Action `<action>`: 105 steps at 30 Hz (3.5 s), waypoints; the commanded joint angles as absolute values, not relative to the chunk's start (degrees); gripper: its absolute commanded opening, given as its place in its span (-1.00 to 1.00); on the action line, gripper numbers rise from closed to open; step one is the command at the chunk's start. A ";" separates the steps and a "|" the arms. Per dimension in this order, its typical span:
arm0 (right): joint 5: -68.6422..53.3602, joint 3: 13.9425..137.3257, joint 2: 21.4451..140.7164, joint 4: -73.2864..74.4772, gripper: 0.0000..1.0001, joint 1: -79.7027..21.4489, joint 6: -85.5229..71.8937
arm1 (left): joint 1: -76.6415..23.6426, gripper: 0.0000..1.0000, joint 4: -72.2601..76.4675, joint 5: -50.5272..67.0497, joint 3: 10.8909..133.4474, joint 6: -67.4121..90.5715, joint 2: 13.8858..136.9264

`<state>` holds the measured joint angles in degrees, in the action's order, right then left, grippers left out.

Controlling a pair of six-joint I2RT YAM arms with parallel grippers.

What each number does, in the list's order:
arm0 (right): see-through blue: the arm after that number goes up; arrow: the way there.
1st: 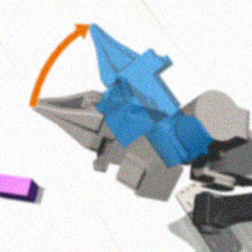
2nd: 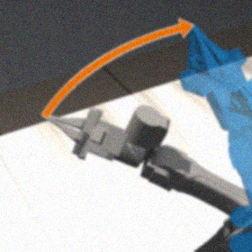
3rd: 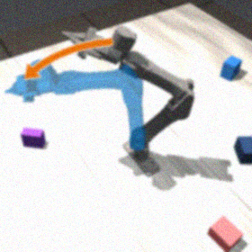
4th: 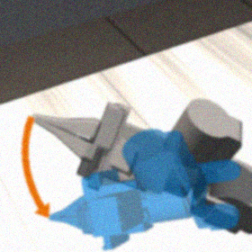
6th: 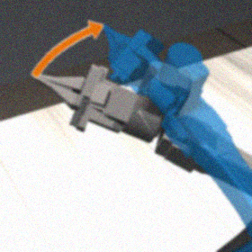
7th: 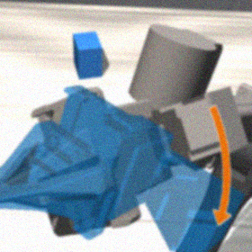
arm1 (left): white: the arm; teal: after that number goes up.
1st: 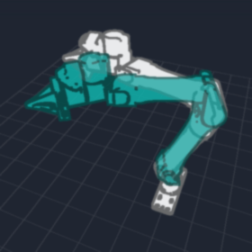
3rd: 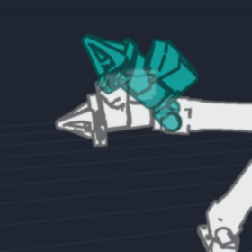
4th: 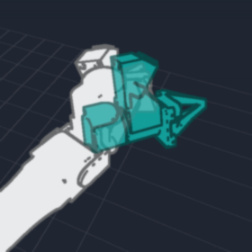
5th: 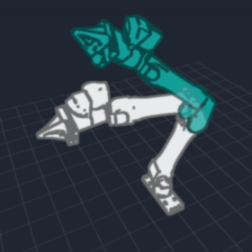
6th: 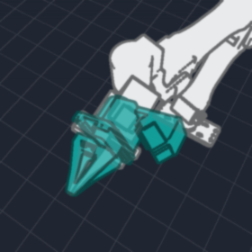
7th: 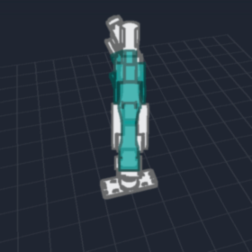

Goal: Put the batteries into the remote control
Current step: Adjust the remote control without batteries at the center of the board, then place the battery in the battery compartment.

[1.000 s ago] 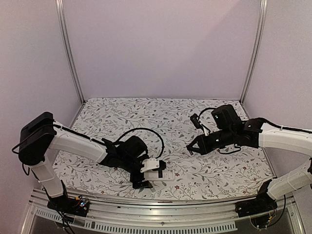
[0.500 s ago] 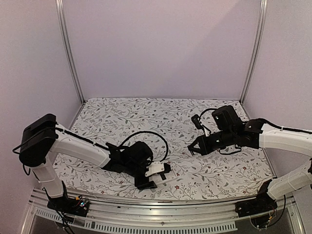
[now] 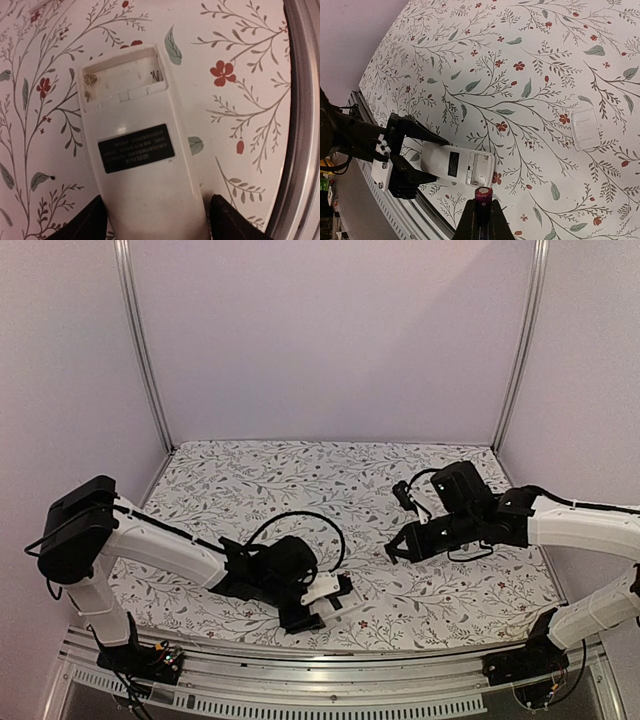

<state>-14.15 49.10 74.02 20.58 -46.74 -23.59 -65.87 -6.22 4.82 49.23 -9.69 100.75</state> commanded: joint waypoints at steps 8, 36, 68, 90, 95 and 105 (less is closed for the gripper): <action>-13.85 51.87 79.43 26.52 -1.00 -48.79 -26.74 | -67.24 0.67 -8.61 5.34 48.57 -7.15 97.54; -8.71 75.91 109.38 45.95 -1.00 -59.42 -29.37 | -66.09 0.81 5.01 0.20 38.50 -2.18 86.84; -4.96 80.68 114.61 47.22 -0.74 -59.59 -27.40 | -66.03 0.82 4.39 0.18 38.85 -3.31 86.57; -3.44 79.12 109.37 48.58 -0.54 -59.60 -29.44 | -66.15 0.82 4.09 0.26 39.02 -3.63 87.44; -3.83 76.23 106.86 46.39 -0.41 -59.61 -29.38 | -66.15 0.90 3.86 1.35 39.30 -5.01 89.55; -6.89 63.89 99.84 31.17 -0.34 -59.59 -27.57 | -66.11 0.99 8.35 1.88 38.59 -6.83 93.43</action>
<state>-5.96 66.98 103.15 39.18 -59.24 -28.71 -66.19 4.91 0.91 38.94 -5.52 91.98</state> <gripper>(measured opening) 0.332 0.995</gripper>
